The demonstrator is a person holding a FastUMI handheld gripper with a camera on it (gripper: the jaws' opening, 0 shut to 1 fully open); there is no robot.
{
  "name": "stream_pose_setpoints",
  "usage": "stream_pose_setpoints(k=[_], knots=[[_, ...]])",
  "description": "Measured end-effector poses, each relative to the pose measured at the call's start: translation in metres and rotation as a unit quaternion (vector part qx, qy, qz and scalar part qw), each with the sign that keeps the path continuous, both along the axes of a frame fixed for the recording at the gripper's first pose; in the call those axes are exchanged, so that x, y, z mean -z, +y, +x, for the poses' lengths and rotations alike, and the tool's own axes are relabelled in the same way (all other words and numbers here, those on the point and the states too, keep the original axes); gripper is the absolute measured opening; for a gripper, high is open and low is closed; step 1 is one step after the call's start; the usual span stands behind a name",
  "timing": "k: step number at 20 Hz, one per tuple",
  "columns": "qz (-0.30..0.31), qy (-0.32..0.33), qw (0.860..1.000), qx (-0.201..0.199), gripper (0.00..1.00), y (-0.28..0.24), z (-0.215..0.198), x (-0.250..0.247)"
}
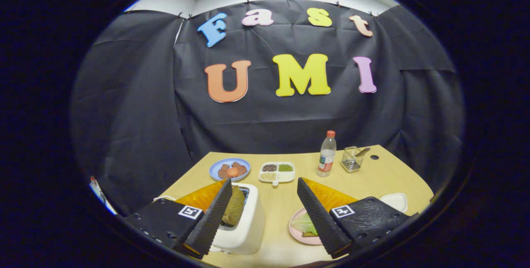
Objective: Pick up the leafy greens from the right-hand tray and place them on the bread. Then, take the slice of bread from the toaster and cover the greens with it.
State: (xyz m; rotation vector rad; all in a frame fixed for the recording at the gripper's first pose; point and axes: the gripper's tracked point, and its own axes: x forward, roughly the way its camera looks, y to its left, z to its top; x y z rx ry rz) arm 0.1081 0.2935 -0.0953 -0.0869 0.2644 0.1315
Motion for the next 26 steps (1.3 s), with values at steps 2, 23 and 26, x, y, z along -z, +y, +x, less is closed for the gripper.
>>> stream_pose_setpoints(k=[2, 23, 26], knots=[[-0.019, 0.009, 1.0, -0.009, 0.97, 0.02, 0.009, 0.01], [-0.071, 0.169, 0.983, 0.025, 0.1, 0.05, 0.059, 0.097], [-0.057, 0.139, 0.989, 0.011, 0.1, 0.054, 0.054, 0.07]])
